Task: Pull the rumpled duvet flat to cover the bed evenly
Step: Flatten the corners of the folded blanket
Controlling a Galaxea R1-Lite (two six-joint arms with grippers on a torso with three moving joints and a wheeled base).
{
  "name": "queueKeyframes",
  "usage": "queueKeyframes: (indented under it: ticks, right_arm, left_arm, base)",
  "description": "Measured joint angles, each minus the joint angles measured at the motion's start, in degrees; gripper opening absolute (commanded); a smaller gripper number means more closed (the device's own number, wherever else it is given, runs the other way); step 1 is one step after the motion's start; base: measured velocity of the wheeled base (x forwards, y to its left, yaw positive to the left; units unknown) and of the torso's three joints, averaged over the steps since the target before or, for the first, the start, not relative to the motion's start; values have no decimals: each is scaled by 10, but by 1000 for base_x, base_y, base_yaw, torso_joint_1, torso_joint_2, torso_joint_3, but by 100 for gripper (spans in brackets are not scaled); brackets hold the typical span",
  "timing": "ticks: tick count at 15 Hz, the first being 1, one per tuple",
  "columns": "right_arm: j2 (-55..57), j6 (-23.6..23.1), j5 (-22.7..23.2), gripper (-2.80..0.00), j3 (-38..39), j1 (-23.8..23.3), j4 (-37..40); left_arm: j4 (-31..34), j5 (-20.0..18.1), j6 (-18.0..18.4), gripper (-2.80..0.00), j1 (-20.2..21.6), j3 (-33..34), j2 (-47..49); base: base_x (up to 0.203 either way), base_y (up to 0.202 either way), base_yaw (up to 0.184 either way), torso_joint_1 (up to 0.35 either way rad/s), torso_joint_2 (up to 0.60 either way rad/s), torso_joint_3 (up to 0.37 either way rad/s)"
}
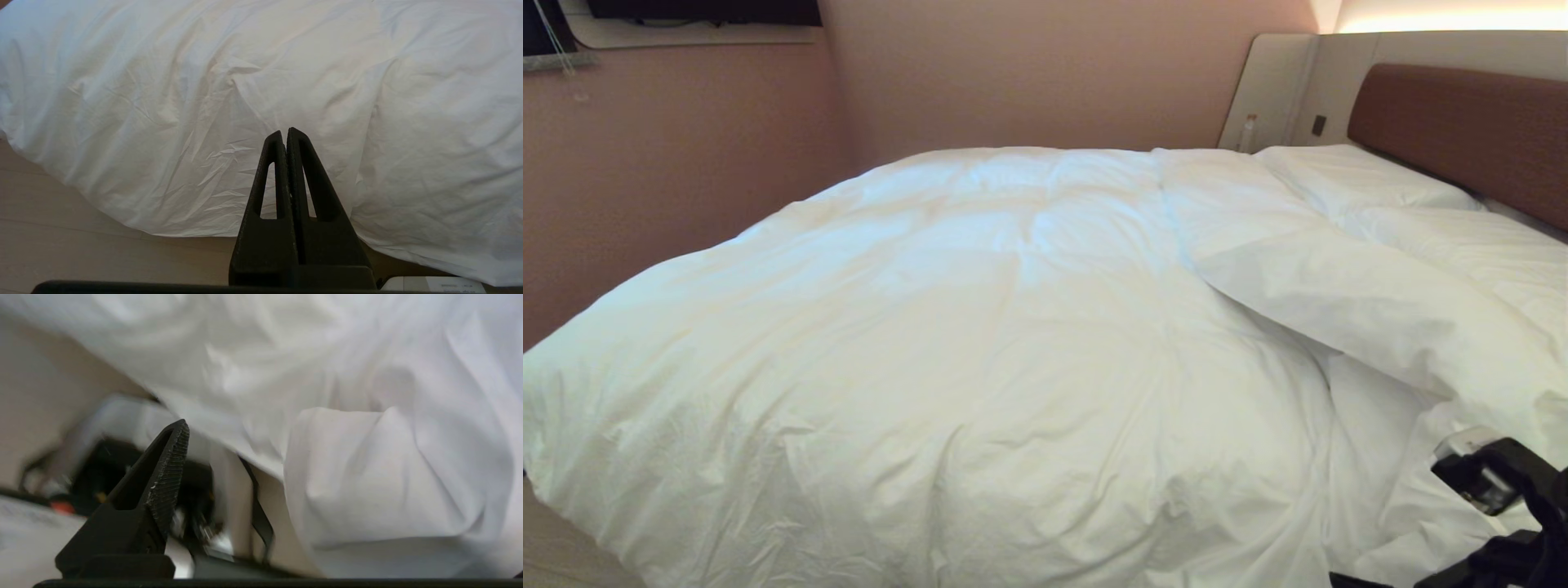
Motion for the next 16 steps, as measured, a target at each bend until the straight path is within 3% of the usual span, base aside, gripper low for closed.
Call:
queueKeyframes:
  ticks: [8, 16]
  right_arm:
    - [156, 28, -29, 0, -19, 1, 174]
    - [374, 124, -108, 0, -57, 98, 140]
  left_arm:
    - [0, 0, 0, -280, 0, 0, 0]
    - [0, 0, 0, -280, 0, 0, 0]
  base:
    - [0, 0, 0, 0, 0, 0]
    - [0, 0, 0, 0, 0, 0]
